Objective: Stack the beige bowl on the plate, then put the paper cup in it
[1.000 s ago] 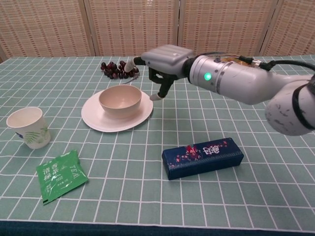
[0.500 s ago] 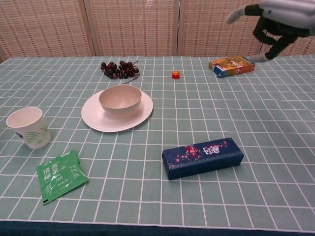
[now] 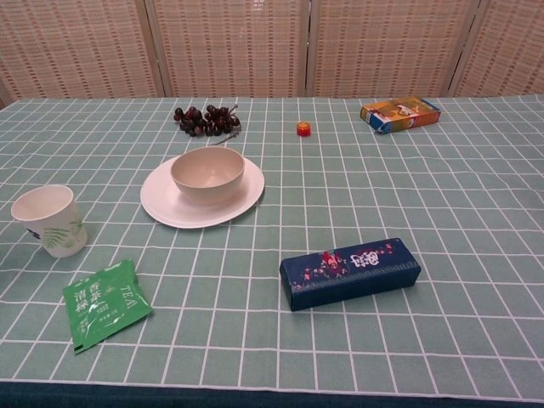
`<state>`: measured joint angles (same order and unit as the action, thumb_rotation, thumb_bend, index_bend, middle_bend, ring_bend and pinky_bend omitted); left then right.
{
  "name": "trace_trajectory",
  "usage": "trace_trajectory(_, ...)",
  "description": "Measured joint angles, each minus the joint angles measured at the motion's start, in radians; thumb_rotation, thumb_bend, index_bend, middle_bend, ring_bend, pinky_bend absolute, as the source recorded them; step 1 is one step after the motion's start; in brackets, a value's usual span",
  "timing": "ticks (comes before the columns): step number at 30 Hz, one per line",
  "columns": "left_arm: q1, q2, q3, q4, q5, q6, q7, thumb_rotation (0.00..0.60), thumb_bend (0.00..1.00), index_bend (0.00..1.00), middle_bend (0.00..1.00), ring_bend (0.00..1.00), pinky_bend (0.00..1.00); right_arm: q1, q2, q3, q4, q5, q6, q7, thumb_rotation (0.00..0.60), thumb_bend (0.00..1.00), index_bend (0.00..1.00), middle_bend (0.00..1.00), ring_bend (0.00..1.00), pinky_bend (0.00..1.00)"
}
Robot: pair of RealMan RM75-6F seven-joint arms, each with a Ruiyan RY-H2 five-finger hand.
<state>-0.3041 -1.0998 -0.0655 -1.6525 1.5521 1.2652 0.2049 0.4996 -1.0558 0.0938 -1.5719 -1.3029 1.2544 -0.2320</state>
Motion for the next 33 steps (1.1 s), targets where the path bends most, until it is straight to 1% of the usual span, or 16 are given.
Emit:
trace_trajectory(2,-0.009,-0.010,0.002,0.008,0.001,-0.010,0.003,0.600,0.31,0.23,0.63,0.65,0.82,-0.013,0.008,-0.002,-0.005,0.000,0.005,0.003,0.600,0.21,0.15,0.80,0.86,0.97)
trace_trajectory(4,-0.020,-0.022,0.002,0.015,0.000,-0.022,0.006,0.600,0.31,0.23,0.67,0.68,0.85,-0.026,0.014,-0.002,-0.009,0.000,0.012,0.008,0.600,0.21,0.15,0.80,0.86,0.97)
trace_trajectory(6,-0.029,-0.031,0.002,0.021,-0.002,-0.034,0.013,0.600,0.31,0.23,0.68,0.69,0.86,-0.037,0.018,0.000,-0.012,-0.002,0.018,0.013,0.600,0.21,0.15,0.80,0.86,0.97)
trace_trajectory(8,-0.041,-0.039,0.001,0.024,-0.008,-0.048,0.024,0.600,0.30,0.23,0.63,0.63,0.85,-0.044,0.020,0.003,-0.013,-0.007,0.025,0.017,0.600,0.21,0.15,0.80,0.86,0.97)
trace_trajectory(10,-0.051,-0.046,-0.002,0.024,-0.019,-0.061,0.039,0.600,0.28,0.22,0.50,0.49,0.81,-0.051,0.021,0.005,-0.014,-0.013,0.029,0.021,0.600,0.21,0.15,0.80,0.86,0.97)
trace_trajectory(11,-0.054,-0.048,-0.002,0.023,-0.024,-0.067,0.044,0.600,0.27,0.21,0.45,0.43,0.78,-0.054,0.021,0.005,-0.014,-0.016,0.031,0.022,0.600,0.21,0.15,0.80,0.86,0.97)
trace_trajectory(14,-0.066,-0.046,-0.002,0.008,-0.042,-0.094,0.052,0.600,0.26,0.20,0.38,0.36,0.65,-0.064,0.023,0.006,-0.013,-0.023,0.032,0.026,0.600,0.21,0.15,0.80,0.86,0.97)
trace_trajectory(16,-0.076,-0.039,0.001,-0.005,-0.056,-0.124,0.064,0.600,0.26,0.17,0.34,0.33,0.61,-0.070,0.023,0.007,-0.012,-0.026,0.034,0.029,0.600,0.21,0.15,0.80,0.86,0.97)
trace_trajectory(17,-0.080,-0.036,0.002,-0.012,-0.064,-0.138,0.069,0.600,0.26,0.16,0.31,0.30,0.57,-0.073,0.024,0.007,-0.012,-0.028,0.035,0.032,0.600,0.21,0.15,0.80,0.86,0.97)
trace_trajectory(20,-0.099,-0.023,0.006,-0.039,-0.098,-0.188,0.086,0.600,0.25,0.12,0.14,0.13,0.37,-0.083,0.027,0.009,-0.011,-0.035,0.041,0.037,0.600,0.21,0.15,0.80,0.86,0.97)
trace_trajectory(22,-0.116,-0.019,0.007,-0.051,-0.121,-0.215,0.098,0.600,0.25,0.10,0.08,0.08,0.32,-0.089,0.029,0.011,-0.012,-0.039,0.044,0.038,0.600,0.21,0.15,0.80,0.86,0.97)
trace_trajectory(25,-0.136,-0.021,0.006,-0.054,-0.142,-0.241,0.105,0.600,0.25,0.10,0.04,0.04,0.27,-0.098,0.033,0.012,-0.016,-0.043,0.048,0.038,0.600,0.21,0.15,0.80,0.86,0.97)
trace_trajectory(28,-0.154,-0.029,0.003,-0.048,-0.154,-0.261,0.106,0.600,0.25,0.09,0.01,0.01,0.24,-0.106,0.036,0.016,-0.019,-0.044,0.053,0.038,0.600,0.21,0.15,0.80,0.86,0.97)
trace_trajectory(33,-0.184,-0.044,0.000,-0.032,-0.176,-0.306,0.102,0.600,0.25,0.09,0.00,0.00,0.23,-0.119,0.040,0.022,-0.019,-0.042,0.057,0.041,0.600,0.21,0.15,0.80,0.86,0.97)
